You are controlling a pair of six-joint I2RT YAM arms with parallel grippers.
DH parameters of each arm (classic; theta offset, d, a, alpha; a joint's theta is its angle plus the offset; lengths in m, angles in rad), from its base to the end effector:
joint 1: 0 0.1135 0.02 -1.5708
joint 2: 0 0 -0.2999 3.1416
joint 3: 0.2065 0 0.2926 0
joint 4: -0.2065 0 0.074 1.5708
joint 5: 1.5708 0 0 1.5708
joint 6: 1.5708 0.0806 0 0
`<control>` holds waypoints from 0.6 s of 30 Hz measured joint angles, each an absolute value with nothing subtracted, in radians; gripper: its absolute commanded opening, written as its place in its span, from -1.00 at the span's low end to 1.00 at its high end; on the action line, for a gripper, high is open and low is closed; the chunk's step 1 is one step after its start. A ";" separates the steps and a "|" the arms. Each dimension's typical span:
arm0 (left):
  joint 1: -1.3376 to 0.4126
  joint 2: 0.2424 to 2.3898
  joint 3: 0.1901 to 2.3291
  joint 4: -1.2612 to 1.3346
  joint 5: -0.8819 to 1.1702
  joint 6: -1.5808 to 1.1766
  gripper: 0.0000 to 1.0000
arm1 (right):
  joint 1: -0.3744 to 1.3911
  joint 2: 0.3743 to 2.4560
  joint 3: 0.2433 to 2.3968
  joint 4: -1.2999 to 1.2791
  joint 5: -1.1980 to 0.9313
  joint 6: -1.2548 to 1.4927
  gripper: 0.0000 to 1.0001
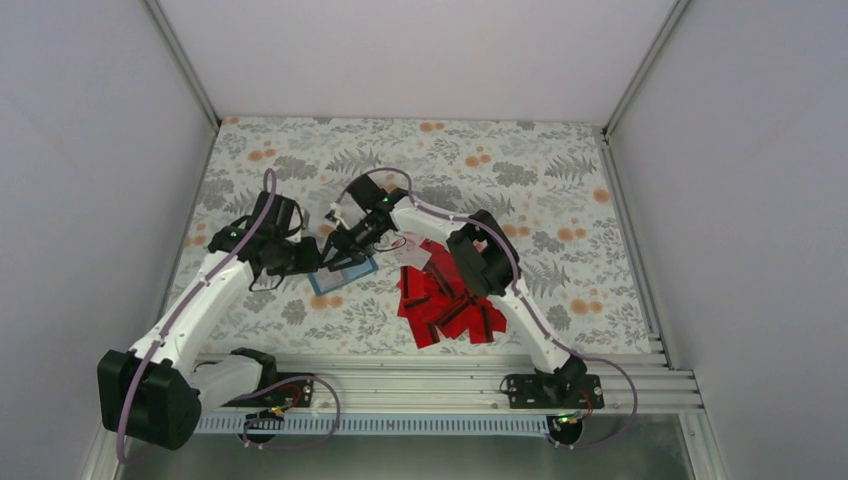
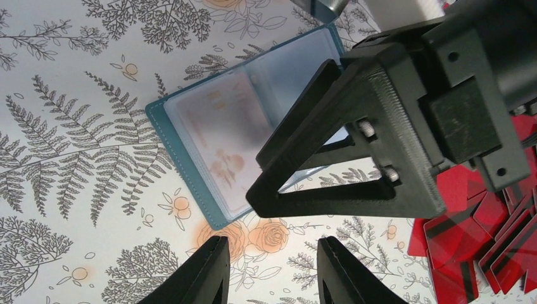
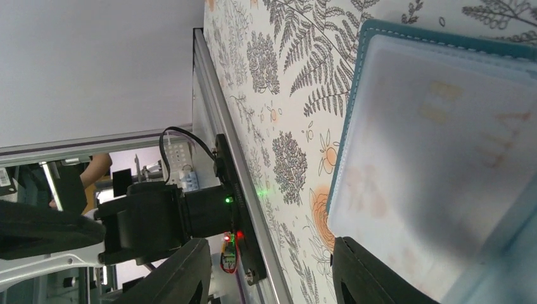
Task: Put the credit cards into the card holder
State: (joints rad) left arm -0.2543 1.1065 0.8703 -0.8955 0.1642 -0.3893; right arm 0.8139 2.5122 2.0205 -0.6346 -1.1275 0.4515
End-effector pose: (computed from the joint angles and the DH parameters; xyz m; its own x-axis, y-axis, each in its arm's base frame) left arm 0.2323 -0.0740 0.2340 -0.9302 -0.1451 -0.3372 -0.0406 0.9536 -0.2982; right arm 0.3521 0.4788 0.1097 -0.8103 -0.5853 -0.0311 -0.2501 0.2973 0.9215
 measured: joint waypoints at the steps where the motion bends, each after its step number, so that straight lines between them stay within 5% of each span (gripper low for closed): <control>1: -0.254 1.101 0.871 -0.896 0.164 -0.391 -0.28 | 0.817 2.512 2.024 -0.638 -1.124 0.448 -0.02; 9: -0.254 1.053 0.879 -0.881 0.175 -0.390 -0.16 | 0.814 2.376 2.002 -0.732 -0.913 0.372 -0.03; 18: -0.270 1.122 0.868 -0.733 0.335 -0.350 -0.17 | 0.671 1.811 1.500 -0.688 -0.662 0.366 -0.01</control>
